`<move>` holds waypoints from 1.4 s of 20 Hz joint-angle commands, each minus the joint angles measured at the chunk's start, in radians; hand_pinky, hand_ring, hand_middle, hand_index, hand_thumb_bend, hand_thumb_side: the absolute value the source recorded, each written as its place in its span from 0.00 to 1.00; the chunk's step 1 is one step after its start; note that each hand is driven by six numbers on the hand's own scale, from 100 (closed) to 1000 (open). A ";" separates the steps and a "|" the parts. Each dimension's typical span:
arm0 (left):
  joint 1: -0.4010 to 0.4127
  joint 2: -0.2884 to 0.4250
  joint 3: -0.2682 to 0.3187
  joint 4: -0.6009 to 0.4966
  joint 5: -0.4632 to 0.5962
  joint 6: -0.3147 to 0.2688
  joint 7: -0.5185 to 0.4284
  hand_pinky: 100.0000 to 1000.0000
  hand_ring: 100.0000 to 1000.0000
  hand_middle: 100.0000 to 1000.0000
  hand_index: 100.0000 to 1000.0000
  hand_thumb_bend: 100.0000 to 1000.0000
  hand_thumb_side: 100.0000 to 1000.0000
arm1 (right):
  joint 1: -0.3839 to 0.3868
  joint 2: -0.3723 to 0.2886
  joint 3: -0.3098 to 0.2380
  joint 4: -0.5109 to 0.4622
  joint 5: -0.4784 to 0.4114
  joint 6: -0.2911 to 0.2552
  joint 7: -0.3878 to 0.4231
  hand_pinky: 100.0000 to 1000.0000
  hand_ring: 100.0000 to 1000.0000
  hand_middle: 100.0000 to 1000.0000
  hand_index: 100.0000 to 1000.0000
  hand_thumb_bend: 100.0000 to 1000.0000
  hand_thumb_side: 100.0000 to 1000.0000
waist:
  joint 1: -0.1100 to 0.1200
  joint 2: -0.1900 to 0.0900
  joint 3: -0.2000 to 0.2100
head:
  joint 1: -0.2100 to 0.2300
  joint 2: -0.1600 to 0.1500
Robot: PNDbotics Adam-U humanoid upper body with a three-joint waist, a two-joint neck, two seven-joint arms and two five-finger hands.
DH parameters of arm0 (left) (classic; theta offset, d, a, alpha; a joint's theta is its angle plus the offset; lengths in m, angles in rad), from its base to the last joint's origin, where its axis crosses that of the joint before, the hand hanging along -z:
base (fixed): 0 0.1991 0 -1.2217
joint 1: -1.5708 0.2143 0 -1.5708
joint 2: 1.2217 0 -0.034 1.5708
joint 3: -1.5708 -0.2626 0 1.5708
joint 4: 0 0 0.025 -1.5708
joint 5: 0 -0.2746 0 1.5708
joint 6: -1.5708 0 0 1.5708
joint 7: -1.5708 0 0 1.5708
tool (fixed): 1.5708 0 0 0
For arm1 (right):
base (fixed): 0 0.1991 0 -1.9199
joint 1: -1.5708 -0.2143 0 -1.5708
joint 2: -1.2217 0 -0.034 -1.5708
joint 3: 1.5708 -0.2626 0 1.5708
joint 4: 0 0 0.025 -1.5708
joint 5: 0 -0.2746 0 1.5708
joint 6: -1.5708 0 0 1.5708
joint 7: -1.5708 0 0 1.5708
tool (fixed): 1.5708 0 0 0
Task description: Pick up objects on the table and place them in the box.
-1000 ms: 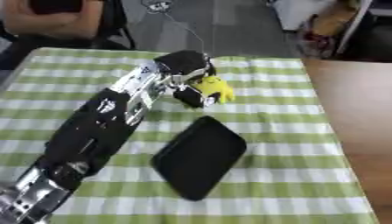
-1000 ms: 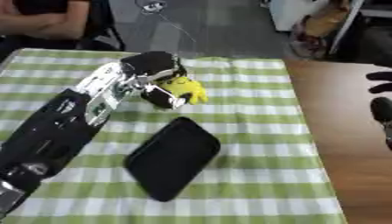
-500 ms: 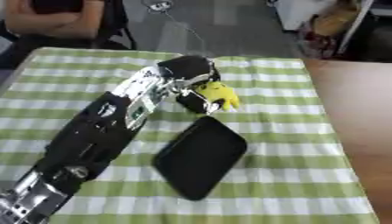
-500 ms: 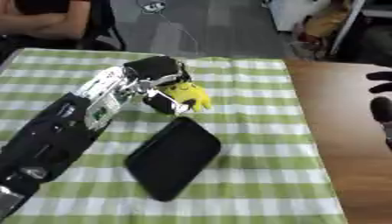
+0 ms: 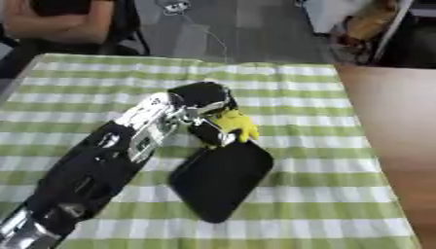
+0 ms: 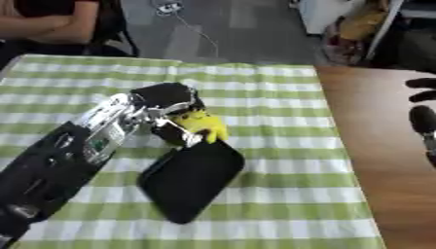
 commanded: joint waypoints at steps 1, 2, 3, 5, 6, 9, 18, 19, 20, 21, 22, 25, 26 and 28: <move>0.004 0.031 -0.003 -0.040 0.020 0.013 -0.007 0.10 0.00 0.00 0.10 0.00 0.38 | -0.005 -0.023 -0.010 -0.016 0.002 0.004 -0.001 0.56 0.68 0.77 0.92 0.60 1.00 | 0.000 -0.017 0.001 | -0.010 0.002; 0.008 0.032 -0.005 -0.043 0.024 0.015 -0.010 0.09 0.00 0.00 0.10 0.00 0.38 | -0.005 -0.023 -0.010 -0.015 0.002 0.004 0.000 0.56 0.68 0.77 0.92 0.60 1.00 | 0.000 -0.017 0.002 | -0.010 0.003; 0.011 0.033 -0.006 -0.045 0.027 0.017 -0.012 0.09 0.00 0.00 0.10 0.00 0.38 | -0.005 -0.023 -0.010 -0.015 0.002 0.004 0.000 0.56 0.68 0.77 0.92 0.60 1.00 | -0.001 -0.017 0.002 | -0.010 0.003; 0.013 0.034 -0.009 -0.050 0.032 0.018 -0.016 0.09 0.00 0.00 0.10 0.00 0.38 | -0.005 -0.023 -0.010 -0.015 0.002 0.004 -0.001 0.56 0.68 0.77 0.92 0.60 1.00 | -0.001 -0.017 0.003 | -0.010 0.004; 0.013 0.033 -0.009 -0.052 0.034 0.019 -0.017 0.09 0.00 0.00 0.10 0.00 0.38 | -0.005 -0.023 -0.010 -0.015 0.002 0.004 -0.001 0.56 0.68 0.77 0.92 0.60 1.00 | -0.001 -0.017 0.003 | -0.010 0.005; 0.015 0.033 -0.011 -0.056 0.041 0.020 -0.020 0.09 0.00 0.00 0.11 0.00 0.38 | -0.005 -0.023 -0.010 -0.015 0.003 0.005 -0.001 0.56 0.68 0.77 0.92 0.60 1.00 | -0.002 -0.017 0.004 | -0.011 0.004; 0.014 0.009 -0.013 -0.045 0.030 0.020 -0.001 0.09 0.00 0.00 0.12 0.00 0.38 | -0.008 -0.022 -0.008 -0.015 0.003 0.005 0.000 0.56 0.68 0.77 0.92 0.60 1.00 | -0.004 -0.018 0.002 | -0.007 0.002; 0.017 0.003 -0.014 -0.037 0.024 0.018 0.005 0.09 0.00 0.00 0.13 0.00 0.38 | -0.008 -0.021 -0.008 -0.015 0.003 0.005 0.000 0.56 0.68 0.77 0.92 0.60 1.00 | -0.004 -0.017 0.001 | -0.006 0.001; 0.020 -0.004 -0.015 -0.028 0.017 0.016 0.011 0.09 0.00 0.00 0.13 0.00 0.38 | -0.009 -0.020 -0.007 -0.015 0.003 0.005 0.000 0.56 0.68 0.77 0.92 0.60 1.00 | -0.005 -0.017 0.001 | -0.005 0.000; 0.023 -0.009 -0.016 -0.018 0.011 0.013 0.017 0.09 0.00 0.00 0.13 0.00 0.38 | -0.010 -0.020 -0.007 -0.015 0.003 0.005 0.001 0.56 0.68 0.77 0.92 0.60 1.00 | -0.005 -0.016 0.000 | -0.004 0.000; 0.026 -0.014 -0.017 -0.009 0.005 0.010 0.021 0.09 0.00 0.00 0.13 0.00 0.38 | -0.010 -0.019 -0.007 -0.016 0.003 0.005 0.001 0.56 0.68 0.77 0.92 0.60 1.00 | -0.006 -0.016 0.000 | -0.004 0.000; 0.033 -0.023 -0.016 0.011 -0.004 0.002 0.034 0.09 0.00 0.00 0.15 0.00 0.38 | -0.011 -0.020 -0.007 -0.015 0.004 0.005 0.000 0.56 0.68 0.77 0.92 0.60 1.00 | -0.006 -0.016 0.000 | -0.003 0.000; 0.035 -0.025 -0.015 0.014 -0.005 -0.001 0.039 0.11 0.00 0.02 0.17 0.00 0.38 | -0.011 -0.020 -0.007 -0.015 0.004 0.005 0.000 0.56 0.68 0.77 0.92 0.60 1.00 | -0.006 -0.016 0.000 | -0.003 0.000; 0.037 -0.027 -0.016 0.017 0.001 -0.012 0.045 0.31 0.04 0.22 0.33 0.00 0.41 | -0.012 -0.019 -0.006 -0.015 0.004 0.005 0.001 0.56 0.68 0.77 0.92 0.60 1.00 | -0.007 -0.016 0.000 | -0.003 0.000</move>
